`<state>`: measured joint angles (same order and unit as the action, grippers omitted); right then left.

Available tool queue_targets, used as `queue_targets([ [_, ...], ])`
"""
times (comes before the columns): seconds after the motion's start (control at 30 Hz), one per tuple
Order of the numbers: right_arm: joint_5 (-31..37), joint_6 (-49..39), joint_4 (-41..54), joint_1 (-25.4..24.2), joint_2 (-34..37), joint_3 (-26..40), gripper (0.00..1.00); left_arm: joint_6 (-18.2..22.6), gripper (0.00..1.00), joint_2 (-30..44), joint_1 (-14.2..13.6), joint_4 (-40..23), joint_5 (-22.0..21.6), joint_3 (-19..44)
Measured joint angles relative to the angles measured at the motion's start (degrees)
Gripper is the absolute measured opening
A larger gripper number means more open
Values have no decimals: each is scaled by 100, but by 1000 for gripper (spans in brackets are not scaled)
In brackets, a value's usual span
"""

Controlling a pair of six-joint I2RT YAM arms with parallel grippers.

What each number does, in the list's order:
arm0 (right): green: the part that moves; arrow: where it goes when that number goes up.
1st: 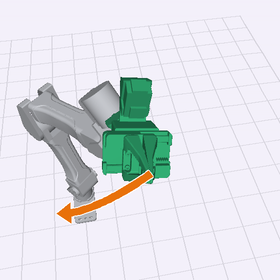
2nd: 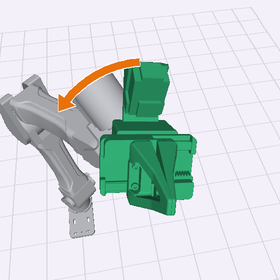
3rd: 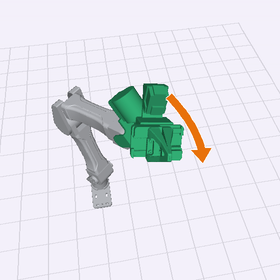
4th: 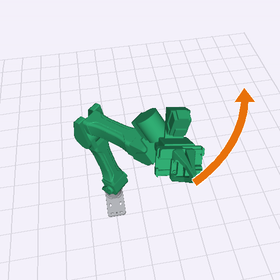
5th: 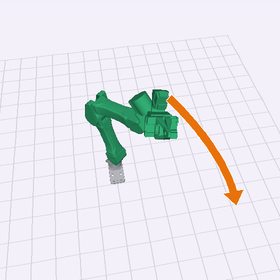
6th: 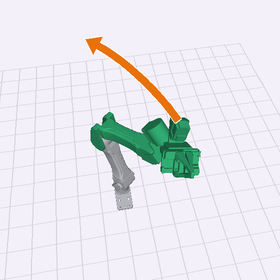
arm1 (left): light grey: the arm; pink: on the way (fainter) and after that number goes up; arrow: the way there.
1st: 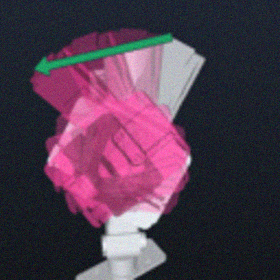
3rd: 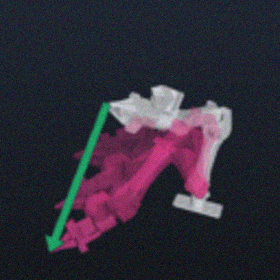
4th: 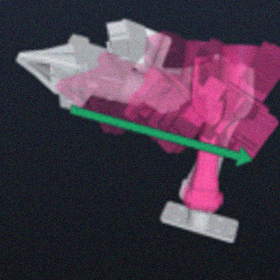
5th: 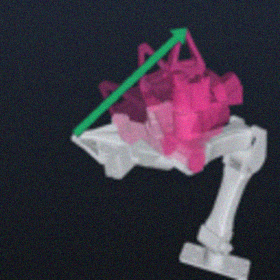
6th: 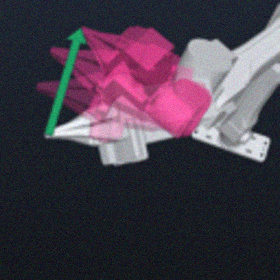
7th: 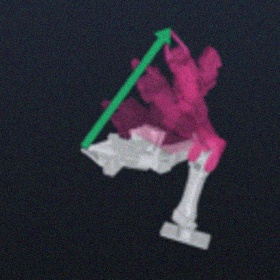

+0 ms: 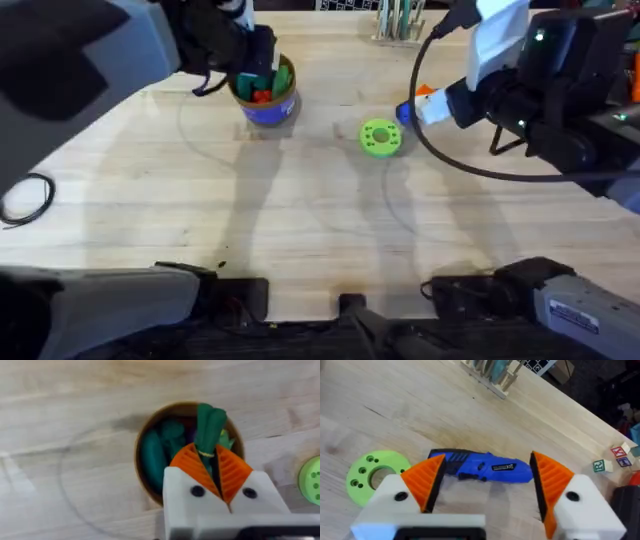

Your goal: Pick up the gripper from the table and insert it into the empty holder that is missing its gripper. Then pick up a screw, insert it into the mounting hole, and use the screwdriver to tighten it. Finally, clean up the table by picking up the vegetable and placing it into the bucket.

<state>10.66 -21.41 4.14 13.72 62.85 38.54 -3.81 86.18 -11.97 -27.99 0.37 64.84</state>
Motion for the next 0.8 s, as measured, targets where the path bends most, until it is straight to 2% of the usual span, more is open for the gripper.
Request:
queue_targets([
  [0.2,0,0,0,0,0,-1,991,-335,16,183,0,-141,-52,-11],
  [0.23,0,0,0,0,0,-2,991,-348,46,174,0,-144,-60,-11],
  [0.3,0,0,0,0,0,-2,991,-395,309,170,0,-157,-68,-11],
  [0.37,0,0,0,0,0,-2,990,-419,639,155,0,-156,-67,-11],
  [0.43,0,43,0,0,0,-2,991,-432,927,120,0,-137,-67,-11],
  [0.47,0,126,3,2,-2,-2,991,-436,971,76,0,-140,-69,-11],
  [0.63,-4,798,736,28,-378,168,991,-307,985,-496,0,-577,-69,48],
  [0.8,-2,1238,2292,37,-998,958,991,-19,987,-1481,0,-1548,-77,396],
])
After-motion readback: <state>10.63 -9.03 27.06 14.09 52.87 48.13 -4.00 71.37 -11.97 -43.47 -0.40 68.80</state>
